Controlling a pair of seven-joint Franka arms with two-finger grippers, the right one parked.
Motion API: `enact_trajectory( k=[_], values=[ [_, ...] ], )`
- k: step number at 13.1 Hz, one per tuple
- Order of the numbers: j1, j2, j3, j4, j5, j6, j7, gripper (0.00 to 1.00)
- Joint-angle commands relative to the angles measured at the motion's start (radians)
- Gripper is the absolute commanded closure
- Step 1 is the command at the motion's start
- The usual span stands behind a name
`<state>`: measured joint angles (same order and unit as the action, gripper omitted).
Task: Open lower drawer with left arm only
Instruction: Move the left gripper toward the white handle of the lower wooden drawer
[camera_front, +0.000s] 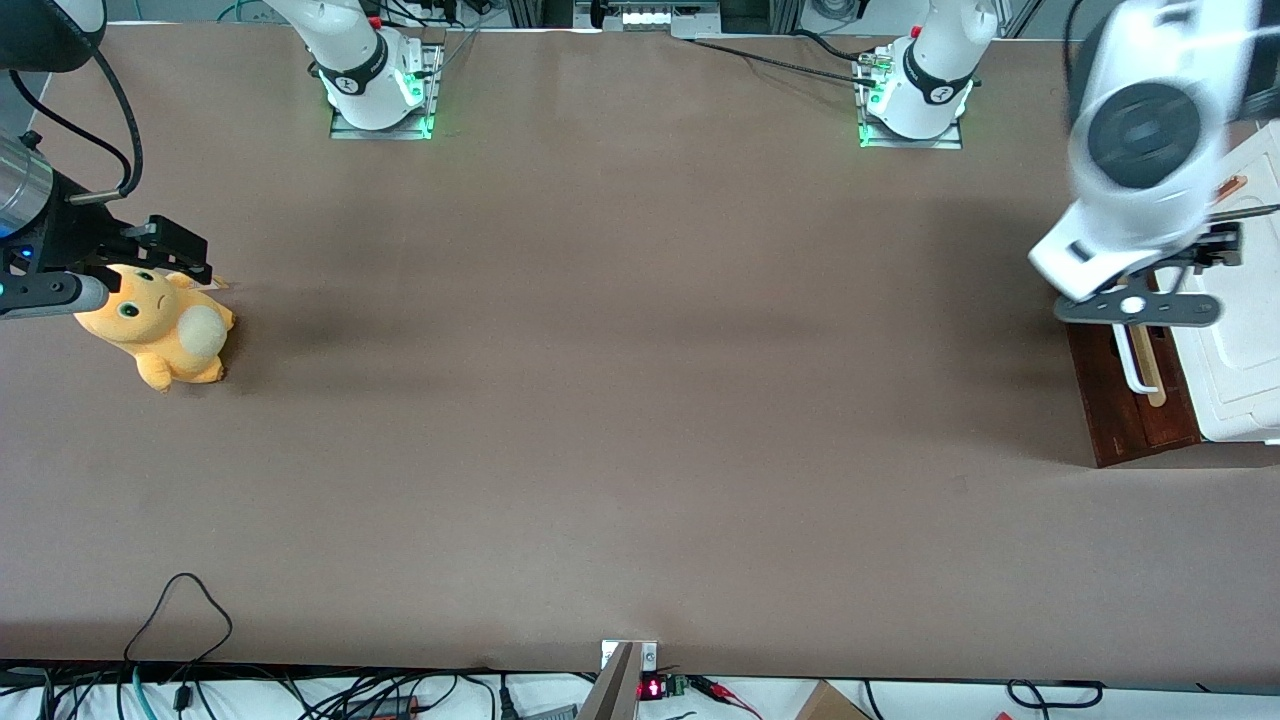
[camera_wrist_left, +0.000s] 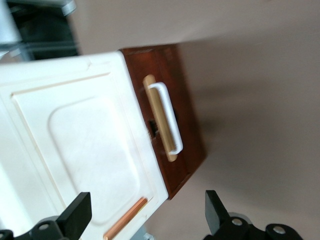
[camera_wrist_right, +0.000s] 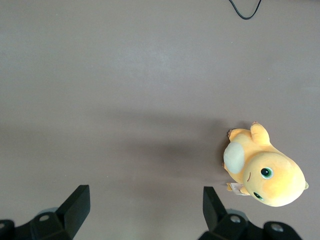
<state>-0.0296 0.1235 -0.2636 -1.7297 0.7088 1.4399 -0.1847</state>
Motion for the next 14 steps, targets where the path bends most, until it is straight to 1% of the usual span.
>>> enact_trajectory(
  k=[1,3,4,8,10,11,12,14],
  values=[
    [0.002,0.045,-0.133,-0.121,0.19,-0.094,-0.268,0.0],
    [0.0,0.124,-0.17,-0.143,0.245,-0.166,-0.422,0.02],
    [0.0,0.164,-0.18,-0.165,0.292,-0.189,-0.474,0.02],
    [0.016,0.296,-0.18,-0.275,0.452,-0.187,-0.669,0.04],
    [0.036,0.352,-0.177,-0.309,0.495,-0.188,-0.745,0.05],
    [0.042,0.388,-0.171,-0.317,0.518,-0.188,-0.783,0.05],
    [0.06,0.424,-0.161,-0.324,0.561,-0.187,-0.821,0.07],
    [0.074,0.459,-0.094,-0.353,0.65,-0.153,-0.837,0.09]
  ],
)
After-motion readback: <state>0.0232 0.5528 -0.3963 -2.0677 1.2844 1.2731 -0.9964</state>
